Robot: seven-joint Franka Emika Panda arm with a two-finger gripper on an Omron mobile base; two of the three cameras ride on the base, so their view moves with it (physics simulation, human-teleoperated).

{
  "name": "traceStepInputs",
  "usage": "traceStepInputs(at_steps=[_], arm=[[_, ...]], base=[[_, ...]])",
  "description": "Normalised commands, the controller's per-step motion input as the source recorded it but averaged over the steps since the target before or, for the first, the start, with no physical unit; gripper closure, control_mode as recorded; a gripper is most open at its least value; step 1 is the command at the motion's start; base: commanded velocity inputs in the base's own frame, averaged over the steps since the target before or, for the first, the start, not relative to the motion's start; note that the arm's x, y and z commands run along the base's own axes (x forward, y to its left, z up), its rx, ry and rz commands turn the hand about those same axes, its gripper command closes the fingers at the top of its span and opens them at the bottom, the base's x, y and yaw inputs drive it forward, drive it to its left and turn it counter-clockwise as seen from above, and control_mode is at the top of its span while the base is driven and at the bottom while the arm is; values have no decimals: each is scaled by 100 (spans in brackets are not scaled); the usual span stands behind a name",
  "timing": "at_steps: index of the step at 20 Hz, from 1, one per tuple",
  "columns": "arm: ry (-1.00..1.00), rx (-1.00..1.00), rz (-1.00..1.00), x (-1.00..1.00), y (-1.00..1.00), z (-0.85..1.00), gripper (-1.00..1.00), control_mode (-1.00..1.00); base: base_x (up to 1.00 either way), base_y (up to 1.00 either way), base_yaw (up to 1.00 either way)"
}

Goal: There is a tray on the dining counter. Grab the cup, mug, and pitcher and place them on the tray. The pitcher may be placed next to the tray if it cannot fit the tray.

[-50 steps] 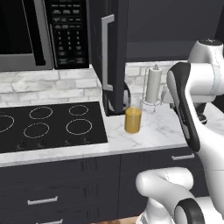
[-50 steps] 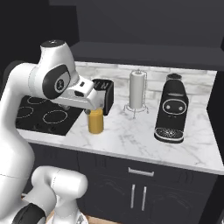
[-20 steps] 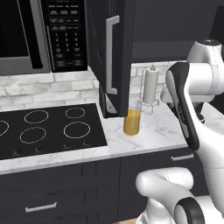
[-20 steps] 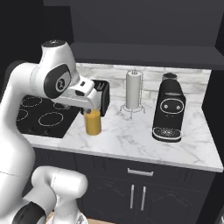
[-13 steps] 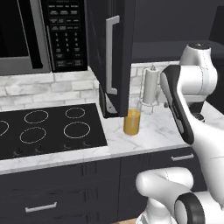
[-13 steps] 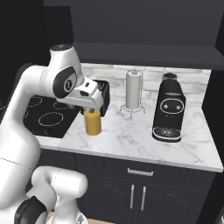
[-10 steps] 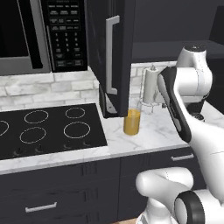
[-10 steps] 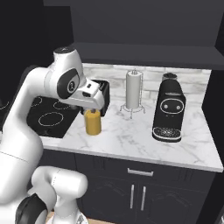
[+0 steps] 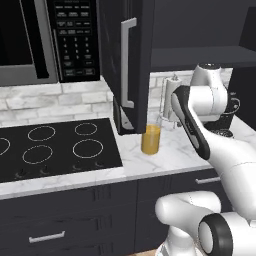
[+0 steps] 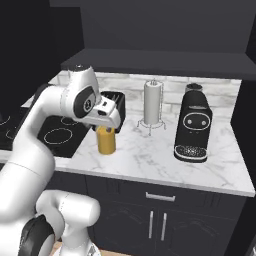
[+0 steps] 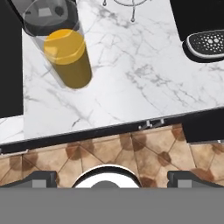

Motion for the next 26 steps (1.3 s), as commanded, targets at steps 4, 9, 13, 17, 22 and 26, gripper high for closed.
traceStepInputs(at_steps=[4, 9, 13, 17, 22, 26], arm=[[0, 0, 0, 25, 10, -27, -100, -100], [0, 0, 0, 22, 8, -22, -100, -100], [0, 0, 0, 23, 7, -16, -100, -100], [0, 0, 0, 27, 6, -10, -100, -100], [0, 0, 0, 23, 4, -8, -100, -100], [0, 2, 0, 6, 2, -12, -100, -100]], base=[[0, 0, 0], [0, 0, 0], [0, 0, 0], [0, 0, 0], [0, 0, 0], [0, 0, 0]])
